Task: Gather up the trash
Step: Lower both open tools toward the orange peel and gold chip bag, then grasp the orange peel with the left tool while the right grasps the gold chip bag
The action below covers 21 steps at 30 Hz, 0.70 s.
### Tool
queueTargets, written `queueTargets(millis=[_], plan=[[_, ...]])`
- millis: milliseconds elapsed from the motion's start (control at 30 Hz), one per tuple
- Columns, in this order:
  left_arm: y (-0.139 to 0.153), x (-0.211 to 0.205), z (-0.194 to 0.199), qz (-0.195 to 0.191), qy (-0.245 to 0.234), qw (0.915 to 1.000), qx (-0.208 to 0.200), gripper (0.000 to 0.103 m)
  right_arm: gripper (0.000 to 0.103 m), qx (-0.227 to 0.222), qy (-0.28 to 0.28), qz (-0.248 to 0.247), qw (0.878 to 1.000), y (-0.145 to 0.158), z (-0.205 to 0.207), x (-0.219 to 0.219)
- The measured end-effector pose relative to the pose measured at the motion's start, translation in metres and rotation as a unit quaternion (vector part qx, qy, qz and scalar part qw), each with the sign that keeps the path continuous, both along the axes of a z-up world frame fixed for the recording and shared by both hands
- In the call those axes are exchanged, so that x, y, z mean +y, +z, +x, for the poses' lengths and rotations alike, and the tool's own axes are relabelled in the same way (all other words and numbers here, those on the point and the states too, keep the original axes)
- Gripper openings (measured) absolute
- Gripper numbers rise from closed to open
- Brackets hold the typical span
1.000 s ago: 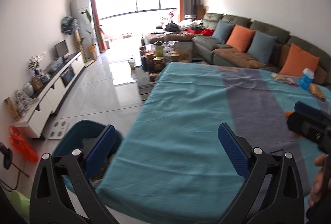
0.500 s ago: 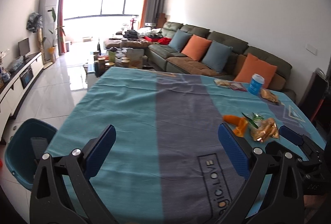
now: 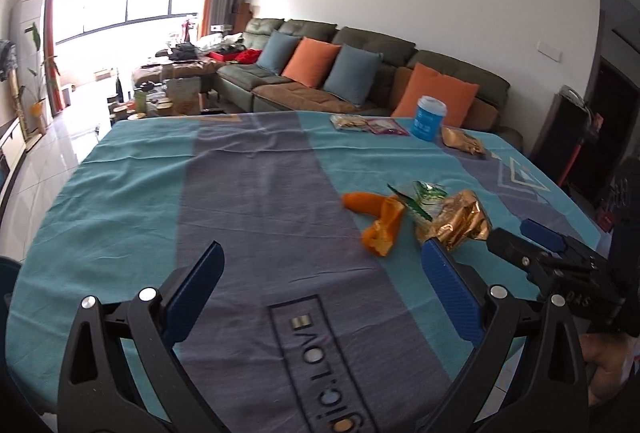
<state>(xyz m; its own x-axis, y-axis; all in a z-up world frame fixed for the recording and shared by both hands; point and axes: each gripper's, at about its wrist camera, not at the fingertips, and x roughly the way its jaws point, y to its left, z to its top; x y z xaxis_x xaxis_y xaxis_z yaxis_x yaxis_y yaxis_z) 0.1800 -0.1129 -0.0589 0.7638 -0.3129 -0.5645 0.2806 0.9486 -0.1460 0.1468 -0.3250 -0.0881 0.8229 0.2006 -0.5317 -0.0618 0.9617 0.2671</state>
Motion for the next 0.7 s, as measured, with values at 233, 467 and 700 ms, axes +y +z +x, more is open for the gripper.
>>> queueTargets(millis=[233,467,700], plan=[[-0.018,-0.033,0.029,0.0,-0.032,0.9987,0.04,0.097,0.096,0.017,-0.009,0.017,1.0,-0.006,0.025,-0.012],[-0.035,-0.051,0.056,-0.003,-0.039,0.9963,0.076,0.097,0.092,0.06,-0.007,0.043,0.997,-0.017,0.045,-0.018],[-0.045,-0.063,0.073,0.007,-0.053,0.9932,0.104,0.068,0.067,0.085,0.01,0.08,0.993,-0.029,0.051,-0.017]])
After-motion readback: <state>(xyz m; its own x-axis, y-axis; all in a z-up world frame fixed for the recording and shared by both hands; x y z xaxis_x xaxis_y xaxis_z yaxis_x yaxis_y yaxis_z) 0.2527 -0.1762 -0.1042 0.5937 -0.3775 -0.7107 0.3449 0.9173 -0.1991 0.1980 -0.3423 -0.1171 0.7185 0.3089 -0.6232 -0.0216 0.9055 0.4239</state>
